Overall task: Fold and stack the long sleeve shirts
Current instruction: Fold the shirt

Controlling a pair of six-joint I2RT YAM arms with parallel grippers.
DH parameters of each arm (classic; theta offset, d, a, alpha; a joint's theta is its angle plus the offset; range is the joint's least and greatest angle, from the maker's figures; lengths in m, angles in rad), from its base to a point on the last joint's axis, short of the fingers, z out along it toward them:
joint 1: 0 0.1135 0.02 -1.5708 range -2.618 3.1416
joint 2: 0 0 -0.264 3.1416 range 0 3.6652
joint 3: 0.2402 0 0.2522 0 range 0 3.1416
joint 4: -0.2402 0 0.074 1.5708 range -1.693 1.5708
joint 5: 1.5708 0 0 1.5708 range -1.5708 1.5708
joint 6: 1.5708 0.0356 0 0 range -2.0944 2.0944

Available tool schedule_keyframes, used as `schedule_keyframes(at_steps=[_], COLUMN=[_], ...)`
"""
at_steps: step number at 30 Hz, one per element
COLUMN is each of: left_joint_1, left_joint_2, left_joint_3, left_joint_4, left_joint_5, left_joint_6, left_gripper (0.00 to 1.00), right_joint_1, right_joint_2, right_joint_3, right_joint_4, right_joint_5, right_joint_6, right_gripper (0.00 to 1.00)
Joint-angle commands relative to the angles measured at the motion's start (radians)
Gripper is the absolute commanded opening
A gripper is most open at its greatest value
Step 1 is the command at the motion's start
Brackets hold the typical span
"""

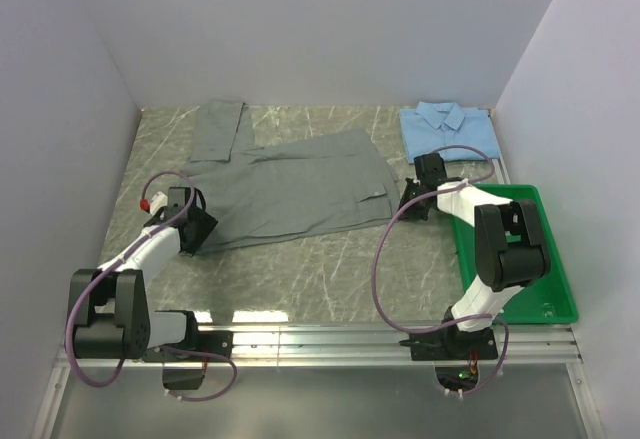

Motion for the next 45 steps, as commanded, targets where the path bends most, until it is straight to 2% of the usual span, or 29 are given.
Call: schedule_keyframes(at_steps=[1, 5, 14, 17, 22, 24, 25, 26, 28, 29, 31, 33, 34, 36, 38, 45], left_joint_1=[0.012, 0.035, 0.051, 0.066, 0.111, 0.111, 0.111, 0.109, 0.111, 0.109, 0.106, 0.069, 0.048, -0.035, -0.084, -0.26], left_joint_2=[0.014, 0.013, 0.005, -0.036, -0.205, -0.243, -0.271, -0.28, -0.29, -0.291, -0.291, -0.28, -0.273, -0.225, -0.176, 0.077], left_joint_3=[-0.022, -0.022, -0.019, -0.047, -0.092, -0.075, -0.035, -0.012, 0.074, 0.1, 0.163, 0.194, 0.218, 0.249, 0.266, 0.352], left_joint_4=[-0.02, -0.033, -0.094, -0.128, -0.197, -0.215, -0.236, -0.249, -0.269, -0.279, -0.27, -0.234, -0.221, -0.186, -0.169, -0.082], left_joint_5=[-0.008, -0.011, -0.008, 0.0, 0.064, 0.078, 0.073, 0.064, 0.037, 0.04, 0.073, 0.102, 0.119, 0.133, 0.142, 0.201], left_joint_6=[-0.002, -0.002, 0.005, 0.004, 0.016, 0.019, 0.031, 0.042, 0.088, 0.103, 0.14, 0.157, 0.157, 0.156, 0.128, 0.126], left_gripper=[0.67, 0.66, 0.66, 0.65, 0.67, 0.69, 0.7, 0.72, 0.76, 0.77, 0.86, 0.9, 0.91, 0.88, 0.81, 0.74], right_joint_1=[0.002, -0.017, -0.021, -0.024, -0.022, -0.021, -0.019, -0.017, 0.002, 0.013, 0.064, 0.12, 0.187, 0.235, 0.291, 0.363], right_joint_2=[0.007, -0.004, -0.04, -0.072, -0.151, -0.177, -0.192, -0.229, -0.281, -0.333, -0.372, -0.373, -0.357, -0.274, -0.19, 0.027], right_joint_3=[0.036, 0.038, 0.01, -0.02, -0.069, -0.069, -0.068, -0.068, -0.057, -0.056, -0.052, -0.017, 0.003, 0.07, 0.104, 0.253], right_joint_4=[-0.045, -0.062, -0.093, -0.118, -0.156, -0.174, -0.176, -0.174, -0.161, -0.151, -0.093, -0.053, -0.05, -0.055, -0.046, -0.045], right_joint_5=[0.085, 0.146, 0.152, 0.142, 0.087, 0.074, 0.079, 0.088, 0.114, 0.175, 0.183, 0.183, 0.186, 0.166, 0.143, 0.068], right_joint_6=[-0.032, -0.053, -0.05, -0.053, -0.047, -0.046, -0.046, -0.047, -0.043, -0.04, -0.047, -0.059, -0.078, -0.093, -0.102, -0.147], right_gripper=[0.03, 0.0, 0.0, 0.0, 0.01, 0.12, 0.26, 0.32, 0.39, 0.43, 0.45, 0.46, 0.46, 0.46, 0.47, 0.49])
